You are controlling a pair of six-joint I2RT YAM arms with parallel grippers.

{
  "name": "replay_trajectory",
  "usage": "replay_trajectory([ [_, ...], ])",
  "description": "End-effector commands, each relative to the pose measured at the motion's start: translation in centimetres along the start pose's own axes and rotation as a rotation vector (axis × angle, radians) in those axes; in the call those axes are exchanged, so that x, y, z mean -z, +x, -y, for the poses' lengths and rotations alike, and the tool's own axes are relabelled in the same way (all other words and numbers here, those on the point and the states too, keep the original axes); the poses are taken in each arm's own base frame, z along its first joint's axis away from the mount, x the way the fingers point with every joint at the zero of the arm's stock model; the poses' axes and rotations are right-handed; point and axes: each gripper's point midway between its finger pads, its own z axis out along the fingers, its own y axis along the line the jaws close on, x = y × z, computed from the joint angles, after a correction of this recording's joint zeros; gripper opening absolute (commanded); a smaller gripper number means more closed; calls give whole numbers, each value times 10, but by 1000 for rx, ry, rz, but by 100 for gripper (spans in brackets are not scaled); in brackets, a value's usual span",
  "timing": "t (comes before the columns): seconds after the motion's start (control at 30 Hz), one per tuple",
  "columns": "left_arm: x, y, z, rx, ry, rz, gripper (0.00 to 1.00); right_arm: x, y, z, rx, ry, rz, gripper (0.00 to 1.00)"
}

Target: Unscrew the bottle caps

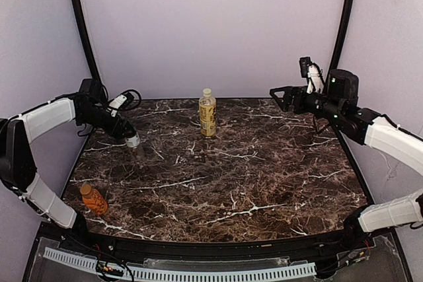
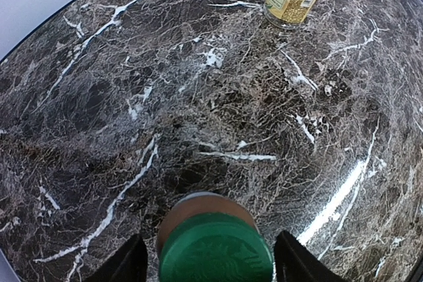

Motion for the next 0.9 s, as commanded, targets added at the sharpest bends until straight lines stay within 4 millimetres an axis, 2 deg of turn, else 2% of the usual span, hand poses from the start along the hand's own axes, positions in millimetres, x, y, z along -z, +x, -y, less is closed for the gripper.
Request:
replay_trajectory([
  [0.0, 5, -13, -6, -5, -34, 36, 61, -5, -6, -5, 37, 5, 8, 99],
  [0.27, 3, -16, 0, -23, 1, 55, 41, -10, -3, -7, 40, -1, -4, 99],
  [0.33, 5, -17, 1, -30, 8, 63, 26, -10, -3, -8, 41, -3, -5, 99],
  [0.37, 7, -19, 3, -33, 13, 70, 12, -10, -3, -9, 41, -3, -6, 98],
  [0.43, 17, -26, 9, -47, 25, 89, 2, -11, -4, -15, 47, -16, -11, 99],
  [0.47, 21, -29, 12, -61, 31, 95, 1, -13, -4, -21, 59, -32, -16, 99],
  [0.53, 36, -37, 25, -105, 52, 101, 1, -17, -2, -46, 106, -107, -32, 98],
  [0.57, 50, -44, 34, -130, 56, 100, 1, -19, -1, -64, 144, -160, -38, 99],
  [0.67, 77, -57, 68, -277, 89, 84, 1, -30, 9, -130, 313, -327, -69, 99],
  [0.7, 92, -61, 87, -344, 113, 79, 1, -38, 22, -153, 383, -382, -98, 99],
  [0.73, 102, -53, 102, -362, 151, 45, 1, -42, 30, -176, 452, -437, -104, 99],
  [0.77, 113, -62, 119, -439, 173, 63, 1, -48, 39, -198, 515, -481, -108, 99],
  [0.8, 120, -54, 132, -451, 215, 27, 1, -54, 45, -217, 564, -512, -104, 98],
  [0.83, 130, -61, 149, -510, 240, 43, 1, -59, 50, -236, 609, -544, -97, 99],
  [0.87, 135, -54, 159, -518, 269, 7, 1, -67, 56, -253, 634, -575, -96, 99],
])
